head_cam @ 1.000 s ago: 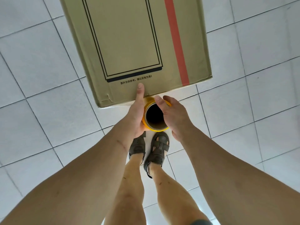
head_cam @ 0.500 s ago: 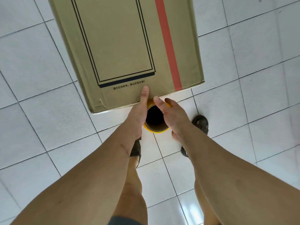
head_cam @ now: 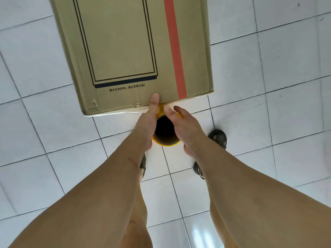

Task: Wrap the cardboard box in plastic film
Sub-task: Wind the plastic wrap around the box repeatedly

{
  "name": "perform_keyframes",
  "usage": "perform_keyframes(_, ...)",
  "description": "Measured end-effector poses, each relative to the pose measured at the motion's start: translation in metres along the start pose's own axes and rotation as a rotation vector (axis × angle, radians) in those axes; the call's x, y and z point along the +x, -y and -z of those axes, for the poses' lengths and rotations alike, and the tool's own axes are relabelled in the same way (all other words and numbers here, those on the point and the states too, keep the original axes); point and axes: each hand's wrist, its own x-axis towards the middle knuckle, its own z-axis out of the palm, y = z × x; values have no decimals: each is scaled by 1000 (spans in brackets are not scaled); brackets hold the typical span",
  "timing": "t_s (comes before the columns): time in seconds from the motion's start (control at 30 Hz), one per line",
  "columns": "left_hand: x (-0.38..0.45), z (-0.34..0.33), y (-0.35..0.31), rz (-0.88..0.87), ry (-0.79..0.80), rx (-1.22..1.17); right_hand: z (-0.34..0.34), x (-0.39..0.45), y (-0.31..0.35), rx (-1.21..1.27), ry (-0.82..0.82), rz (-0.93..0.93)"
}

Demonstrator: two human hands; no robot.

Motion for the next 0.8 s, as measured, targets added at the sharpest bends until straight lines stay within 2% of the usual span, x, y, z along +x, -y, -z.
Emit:
perform_keyframes(0.07, -1, -4, 0, 51, 59, -73, 7, 1, 2, -33, 16, 9)
perform_keyframes(0.17, -2, -11, 7, 122, 143, -128, 16, 7, 4, -266, 39, 66)
perform_keyframes(0.23, -4, -18, 12, 150, 141, -141, 20, 11, 6, -368, 16, 105)
perform_keyframes(0.3, -3, -26, 13, 119, 37, -79, 28, 14, 6, -305, -15, 82)
perform_keyframes(0.37, 3, -30, 10, 43, -71, -13, 36, 16, 0, -145, -8, -36)
perform_keyframes(0.4, 3, -32, 7, 27, -76, -2, 39, 15, -3, -83, 12, -87)
perform_keyframes(0.47, -1, -37, -1, 39, 7, -49, 41, 14, -7, -47, 52, -119)
perform_keyframes(0.57, -1, -42, 0, 97, 130, -116, 50, 19, -4, -108, 72, -61)
perform_keyframes(0.67, -4, -52, 1, 114, 150, -105, 64, 30, -5, -178, 82, 12)
perform_keyframes(0.77, 2, -65, 2, 29, -49, -52, 70, 29, -4, -112, 122, -15)
perform_keyframes(0.8, 4, -68, 2, 8, -67, -78, 72, 30, -6, -68, 135, -39)
